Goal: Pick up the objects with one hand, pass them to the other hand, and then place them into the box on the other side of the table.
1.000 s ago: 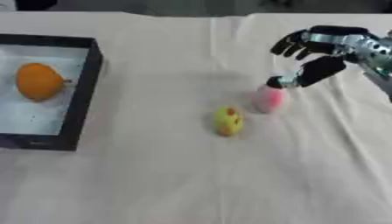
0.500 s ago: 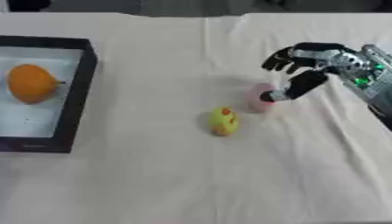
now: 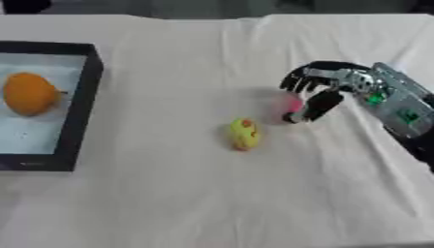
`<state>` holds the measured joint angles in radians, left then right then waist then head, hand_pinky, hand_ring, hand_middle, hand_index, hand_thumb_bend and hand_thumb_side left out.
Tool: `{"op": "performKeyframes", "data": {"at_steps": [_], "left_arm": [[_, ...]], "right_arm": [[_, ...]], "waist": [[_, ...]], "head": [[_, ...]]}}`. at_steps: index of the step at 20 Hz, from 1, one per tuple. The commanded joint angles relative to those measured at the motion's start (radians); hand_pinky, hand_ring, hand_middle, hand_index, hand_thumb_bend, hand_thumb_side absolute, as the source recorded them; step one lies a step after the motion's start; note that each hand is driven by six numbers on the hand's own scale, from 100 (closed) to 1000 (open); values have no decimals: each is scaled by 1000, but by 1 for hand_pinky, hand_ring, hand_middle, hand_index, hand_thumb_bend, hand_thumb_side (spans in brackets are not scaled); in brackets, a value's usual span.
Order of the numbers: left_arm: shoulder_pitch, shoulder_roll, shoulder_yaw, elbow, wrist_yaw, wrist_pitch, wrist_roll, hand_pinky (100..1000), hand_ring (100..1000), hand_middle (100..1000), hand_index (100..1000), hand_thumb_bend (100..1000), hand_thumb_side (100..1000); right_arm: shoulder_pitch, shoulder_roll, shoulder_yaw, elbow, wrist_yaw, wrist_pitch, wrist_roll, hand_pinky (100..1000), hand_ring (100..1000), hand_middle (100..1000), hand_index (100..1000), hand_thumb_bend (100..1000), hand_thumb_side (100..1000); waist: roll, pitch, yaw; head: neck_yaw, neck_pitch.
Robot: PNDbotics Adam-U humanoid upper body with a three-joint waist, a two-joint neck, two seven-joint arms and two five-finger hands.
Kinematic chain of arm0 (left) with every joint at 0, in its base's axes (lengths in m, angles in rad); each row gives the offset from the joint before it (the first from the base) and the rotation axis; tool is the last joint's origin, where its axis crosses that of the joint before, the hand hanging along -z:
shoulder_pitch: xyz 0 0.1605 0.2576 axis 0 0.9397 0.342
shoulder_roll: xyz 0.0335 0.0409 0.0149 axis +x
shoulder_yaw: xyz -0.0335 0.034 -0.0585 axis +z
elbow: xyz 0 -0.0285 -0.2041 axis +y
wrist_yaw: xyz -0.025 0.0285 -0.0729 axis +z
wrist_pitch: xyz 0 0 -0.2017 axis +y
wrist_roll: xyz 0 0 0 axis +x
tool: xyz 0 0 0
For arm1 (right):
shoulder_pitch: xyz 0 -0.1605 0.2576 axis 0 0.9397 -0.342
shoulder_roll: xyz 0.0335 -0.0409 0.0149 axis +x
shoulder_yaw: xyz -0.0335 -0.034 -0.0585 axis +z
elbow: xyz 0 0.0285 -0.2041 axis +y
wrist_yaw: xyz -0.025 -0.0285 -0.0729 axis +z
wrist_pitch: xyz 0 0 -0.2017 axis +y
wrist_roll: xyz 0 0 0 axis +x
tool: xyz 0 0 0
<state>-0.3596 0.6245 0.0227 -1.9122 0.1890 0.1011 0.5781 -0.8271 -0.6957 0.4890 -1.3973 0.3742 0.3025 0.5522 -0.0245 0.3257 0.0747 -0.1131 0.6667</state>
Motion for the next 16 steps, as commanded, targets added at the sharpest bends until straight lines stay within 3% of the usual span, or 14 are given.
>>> {"op": "performKeyframes", "data": {"at_steps": [1,5,7,12,16], "left_arm": [[-11,18,3,-23,-4,-3,2,644,731,663,802,624,385],[-11,18,4,-24,-8,0,4,645,729,656,799,618,388],[-11,19,3,-25,-9,1,4,645,729,654,798,614,389],[-12,19,2,-28,-13,3,2,645,727,647,795,612,391],[-10,21,3,-30,-14,5,3,645,723,642,791,609,392]], "right_arm": [[-19,-11,-5,5,5,-6,-2,846,804,699,758,328,152],[-18,-13,-12,-16,-30,0,-23,830,755,607,667,140,100],[-16,-16,-14,-31,-47,7,-40,822,736,578,635,100,100],[-11,-20,-21,-59,-78,14,-79,813,715,540,591,100,100],[1,-33,-60,-129,-118,23,-127,807,704,531,579,100,100]], "waist": [[1,-18,0],[2,-19,-1],[3,-19,-2],[4,-21,-3],[6,-21,-6]], "head": [[-3,-1],[-2,2],[-1,2],[1,1],[7,3]]}}
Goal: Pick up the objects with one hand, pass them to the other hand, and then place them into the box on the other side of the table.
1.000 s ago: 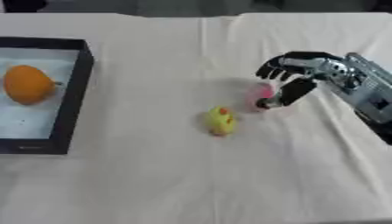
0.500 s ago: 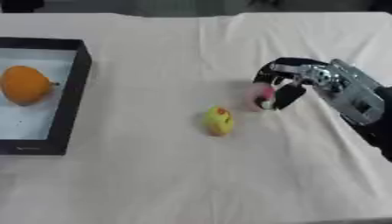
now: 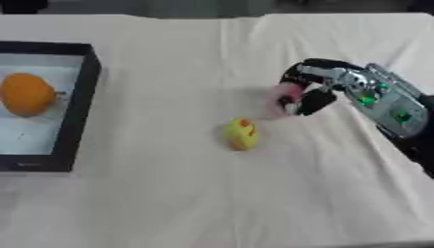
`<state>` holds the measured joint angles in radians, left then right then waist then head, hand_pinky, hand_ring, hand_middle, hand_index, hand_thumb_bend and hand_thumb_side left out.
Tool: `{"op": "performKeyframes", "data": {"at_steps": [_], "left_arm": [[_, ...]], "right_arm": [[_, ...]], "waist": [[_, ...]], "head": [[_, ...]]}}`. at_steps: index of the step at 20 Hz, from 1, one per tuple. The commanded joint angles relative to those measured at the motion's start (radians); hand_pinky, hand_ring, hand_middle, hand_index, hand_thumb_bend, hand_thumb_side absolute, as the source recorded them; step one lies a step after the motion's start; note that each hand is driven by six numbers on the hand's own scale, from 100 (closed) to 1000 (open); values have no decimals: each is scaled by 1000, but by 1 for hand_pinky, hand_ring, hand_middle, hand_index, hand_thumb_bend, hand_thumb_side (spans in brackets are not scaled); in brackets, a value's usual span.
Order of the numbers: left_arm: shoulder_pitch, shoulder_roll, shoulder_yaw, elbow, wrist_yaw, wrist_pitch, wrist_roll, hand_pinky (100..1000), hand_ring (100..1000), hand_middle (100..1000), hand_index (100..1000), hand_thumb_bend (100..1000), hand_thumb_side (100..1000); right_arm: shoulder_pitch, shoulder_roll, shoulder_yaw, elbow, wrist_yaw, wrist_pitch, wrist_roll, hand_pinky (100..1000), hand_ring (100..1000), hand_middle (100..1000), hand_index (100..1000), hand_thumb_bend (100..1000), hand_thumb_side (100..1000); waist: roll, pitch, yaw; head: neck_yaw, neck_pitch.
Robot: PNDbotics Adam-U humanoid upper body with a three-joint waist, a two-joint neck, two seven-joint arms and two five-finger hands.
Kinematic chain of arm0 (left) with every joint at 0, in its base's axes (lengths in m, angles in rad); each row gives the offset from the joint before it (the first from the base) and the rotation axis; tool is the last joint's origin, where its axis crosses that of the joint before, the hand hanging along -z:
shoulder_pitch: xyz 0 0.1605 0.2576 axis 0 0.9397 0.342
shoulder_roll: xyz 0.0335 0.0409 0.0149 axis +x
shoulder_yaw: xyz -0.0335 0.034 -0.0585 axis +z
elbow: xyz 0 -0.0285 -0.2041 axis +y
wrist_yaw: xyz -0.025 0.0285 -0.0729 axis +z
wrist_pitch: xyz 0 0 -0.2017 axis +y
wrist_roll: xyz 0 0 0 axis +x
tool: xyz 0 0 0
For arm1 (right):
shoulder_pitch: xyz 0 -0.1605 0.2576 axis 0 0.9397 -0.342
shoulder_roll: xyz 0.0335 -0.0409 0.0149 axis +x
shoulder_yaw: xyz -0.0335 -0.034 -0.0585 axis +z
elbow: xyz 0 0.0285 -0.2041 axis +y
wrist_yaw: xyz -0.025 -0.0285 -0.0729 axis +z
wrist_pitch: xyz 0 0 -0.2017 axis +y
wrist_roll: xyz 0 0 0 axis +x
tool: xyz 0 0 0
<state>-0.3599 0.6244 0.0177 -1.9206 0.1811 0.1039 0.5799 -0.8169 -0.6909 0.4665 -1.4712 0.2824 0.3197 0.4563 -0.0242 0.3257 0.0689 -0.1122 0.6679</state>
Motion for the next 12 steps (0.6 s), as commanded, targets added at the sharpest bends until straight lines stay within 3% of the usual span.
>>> {"op": "performKeyframes", "data": {"at_steps": [1,7,12], "left_arm": [[-10,22,8,-23,-7,3,1,645,722,640,791,608,392],[-23,44,-9,-37,-24,30,-40,649,720,640,798,603,395],[-50,89,-39,-71,-87,111,-157,656,722,642,800,589,369]], "right_arm": [[-4,-41,-52,-80,-40,12,-52,805,700,529,577,100,100],[49,-30,-99,-213,-158,39,-187,797,677,516,563,100,100],[71,14,-90,-263,-230,31,-278,794,668,508,554,100,100]], "waist": [[6,-22,-2],[11,-21,-5],[19,-20,-8]], "head": [[7,2],[16,2],[22,3]]}}
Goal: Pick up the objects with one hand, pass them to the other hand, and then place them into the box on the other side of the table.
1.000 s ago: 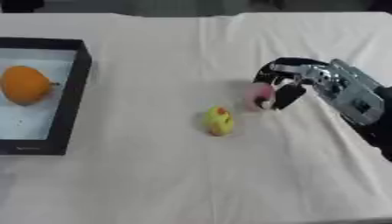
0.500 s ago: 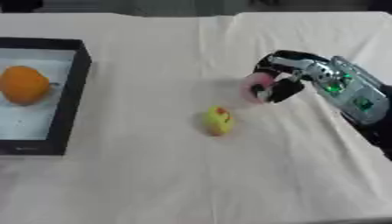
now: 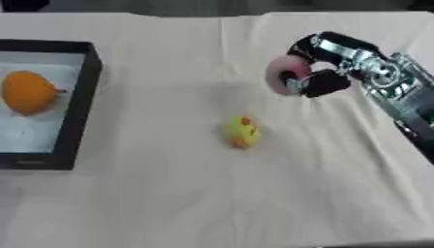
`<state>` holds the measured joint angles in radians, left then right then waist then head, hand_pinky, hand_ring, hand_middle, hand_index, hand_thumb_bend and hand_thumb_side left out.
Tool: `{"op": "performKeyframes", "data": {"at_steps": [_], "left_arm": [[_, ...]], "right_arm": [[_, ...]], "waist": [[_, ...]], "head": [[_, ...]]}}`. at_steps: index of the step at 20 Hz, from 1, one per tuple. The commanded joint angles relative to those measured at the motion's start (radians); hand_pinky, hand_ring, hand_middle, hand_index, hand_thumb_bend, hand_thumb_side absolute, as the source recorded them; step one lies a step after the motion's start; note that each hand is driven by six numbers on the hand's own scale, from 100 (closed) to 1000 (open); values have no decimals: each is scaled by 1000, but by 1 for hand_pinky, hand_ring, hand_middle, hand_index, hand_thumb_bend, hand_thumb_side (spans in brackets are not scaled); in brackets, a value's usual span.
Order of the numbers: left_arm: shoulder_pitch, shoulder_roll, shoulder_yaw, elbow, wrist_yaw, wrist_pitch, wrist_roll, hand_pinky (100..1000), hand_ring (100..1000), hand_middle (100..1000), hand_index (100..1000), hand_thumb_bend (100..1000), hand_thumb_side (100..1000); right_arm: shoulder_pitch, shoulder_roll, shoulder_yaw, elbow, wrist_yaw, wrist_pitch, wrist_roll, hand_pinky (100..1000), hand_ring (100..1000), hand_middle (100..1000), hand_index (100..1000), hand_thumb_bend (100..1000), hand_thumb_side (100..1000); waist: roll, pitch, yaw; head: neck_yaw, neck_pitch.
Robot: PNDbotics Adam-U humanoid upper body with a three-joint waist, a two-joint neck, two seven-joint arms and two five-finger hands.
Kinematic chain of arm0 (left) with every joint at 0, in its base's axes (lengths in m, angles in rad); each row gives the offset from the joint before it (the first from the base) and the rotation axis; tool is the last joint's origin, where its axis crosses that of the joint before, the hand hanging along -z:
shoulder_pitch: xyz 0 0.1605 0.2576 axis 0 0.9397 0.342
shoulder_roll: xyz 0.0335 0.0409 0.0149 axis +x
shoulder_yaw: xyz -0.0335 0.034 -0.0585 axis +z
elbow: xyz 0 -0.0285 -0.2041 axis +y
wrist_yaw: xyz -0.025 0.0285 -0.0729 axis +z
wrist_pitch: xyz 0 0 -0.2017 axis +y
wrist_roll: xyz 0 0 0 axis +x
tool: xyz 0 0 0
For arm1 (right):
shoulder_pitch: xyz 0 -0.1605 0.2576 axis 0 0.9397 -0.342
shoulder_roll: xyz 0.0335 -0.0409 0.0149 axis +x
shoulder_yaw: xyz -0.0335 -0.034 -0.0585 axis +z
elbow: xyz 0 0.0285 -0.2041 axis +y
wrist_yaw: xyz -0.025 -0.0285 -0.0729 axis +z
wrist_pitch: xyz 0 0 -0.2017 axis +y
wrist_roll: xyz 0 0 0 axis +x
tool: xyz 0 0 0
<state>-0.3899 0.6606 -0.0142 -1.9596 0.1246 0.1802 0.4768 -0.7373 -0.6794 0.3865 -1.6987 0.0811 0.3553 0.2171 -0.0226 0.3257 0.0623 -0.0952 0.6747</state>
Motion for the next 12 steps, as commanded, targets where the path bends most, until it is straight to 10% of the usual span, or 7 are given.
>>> {"op": "performKeyframes", "data": {"at_steps": [1,12], "left_arm": [[-29,63,-15,-36,-46,58,-88,658,722,641,799,590,362],[-163,181,-117,-40,-164,236,-452,699,742,672,827,561,370]], "right_arm": [[-5,14,-7,-38,-36,-8,-53,794,667,507,553,100,100],[2,142,61,-21,-54,-78,-166,790,660,501,547,100,100]], "waist": [[20,-21,-1],[35,-26,-3]], "head": [[5,-3],[9,-3]]}}
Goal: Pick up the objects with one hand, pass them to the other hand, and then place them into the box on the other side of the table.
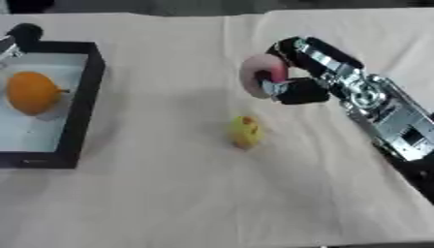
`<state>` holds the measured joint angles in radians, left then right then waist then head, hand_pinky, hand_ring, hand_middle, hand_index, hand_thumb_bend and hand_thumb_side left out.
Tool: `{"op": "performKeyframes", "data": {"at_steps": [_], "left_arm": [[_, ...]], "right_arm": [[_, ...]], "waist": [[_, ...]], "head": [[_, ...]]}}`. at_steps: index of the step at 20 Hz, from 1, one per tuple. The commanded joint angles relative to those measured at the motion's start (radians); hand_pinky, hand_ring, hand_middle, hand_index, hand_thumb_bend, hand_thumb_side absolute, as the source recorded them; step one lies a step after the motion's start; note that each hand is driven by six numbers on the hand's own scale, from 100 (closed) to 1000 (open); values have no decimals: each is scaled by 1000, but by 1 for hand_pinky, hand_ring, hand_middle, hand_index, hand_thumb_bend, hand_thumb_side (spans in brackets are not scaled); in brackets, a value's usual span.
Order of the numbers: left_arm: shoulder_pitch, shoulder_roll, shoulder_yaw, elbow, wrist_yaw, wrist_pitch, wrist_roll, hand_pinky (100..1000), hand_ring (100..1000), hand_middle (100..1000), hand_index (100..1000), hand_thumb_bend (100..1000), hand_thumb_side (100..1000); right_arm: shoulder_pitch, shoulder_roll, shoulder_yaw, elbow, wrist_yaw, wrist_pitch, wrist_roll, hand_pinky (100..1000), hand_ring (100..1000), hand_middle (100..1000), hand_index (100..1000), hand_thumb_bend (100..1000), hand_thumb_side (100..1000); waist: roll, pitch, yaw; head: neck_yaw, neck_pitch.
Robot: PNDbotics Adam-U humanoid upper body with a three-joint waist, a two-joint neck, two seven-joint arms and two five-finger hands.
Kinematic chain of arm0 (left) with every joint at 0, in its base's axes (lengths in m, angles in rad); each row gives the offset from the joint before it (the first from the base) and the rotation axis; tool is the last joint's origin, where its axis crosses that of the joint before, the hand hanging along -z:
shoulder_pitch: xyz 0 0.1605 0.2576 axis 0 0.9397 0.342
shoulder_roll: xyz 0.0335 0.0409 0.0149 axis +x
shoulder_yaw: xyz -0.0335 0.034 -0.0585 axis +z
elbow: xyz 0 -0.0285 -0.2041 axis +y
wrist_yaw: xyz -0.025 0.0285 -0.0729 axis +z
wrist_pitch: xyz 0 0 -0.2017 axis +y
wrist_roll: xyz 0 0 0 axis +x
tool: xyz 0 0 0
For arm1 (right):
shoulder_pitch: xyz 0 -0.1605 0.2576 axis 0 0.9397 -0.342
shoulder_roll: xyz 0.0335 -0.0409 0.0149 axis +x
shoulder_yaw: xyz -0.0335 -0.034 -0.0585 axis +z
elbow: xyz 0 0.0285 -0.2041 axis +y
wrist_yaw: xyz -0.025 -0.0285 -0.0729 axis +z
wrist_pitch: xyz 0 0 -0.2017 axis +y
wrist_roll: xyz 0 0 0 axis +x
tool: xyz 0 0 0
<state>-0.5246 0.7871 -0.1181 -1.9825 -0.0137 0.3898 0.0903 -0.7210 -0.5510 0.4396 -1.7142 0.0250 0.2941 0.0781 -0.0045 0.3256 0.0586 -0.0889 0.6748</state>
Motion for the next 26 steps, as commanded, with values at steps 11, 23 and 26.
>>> {"op": "performKeyframes", "data": {"at_steps": [11,23,26], "left_arm": [[-148,82,-82,-17,-100,55,-380,747,770,720,860,536,367],[-219,70,-151,-17,-284,82,-532,806,810,777,891,535,287],[-238,60,-179,-17,-329,86,-568,806,805,771,891,529,283]], "right_arm": [[-58,116,91,35,73,-103,-51,793,660,503,549,100,100],[-80,185,158,31,-26,-206,-96,792,658,501,546,100,100],[-82,201,167,37,-12,-218,-96,792,659,502,547,100,100]], "waist": [[25,-34,7],[27,-35,7],[28,-35,7]], "head": [[-4,5],[-4,7],[-5,9]]}}
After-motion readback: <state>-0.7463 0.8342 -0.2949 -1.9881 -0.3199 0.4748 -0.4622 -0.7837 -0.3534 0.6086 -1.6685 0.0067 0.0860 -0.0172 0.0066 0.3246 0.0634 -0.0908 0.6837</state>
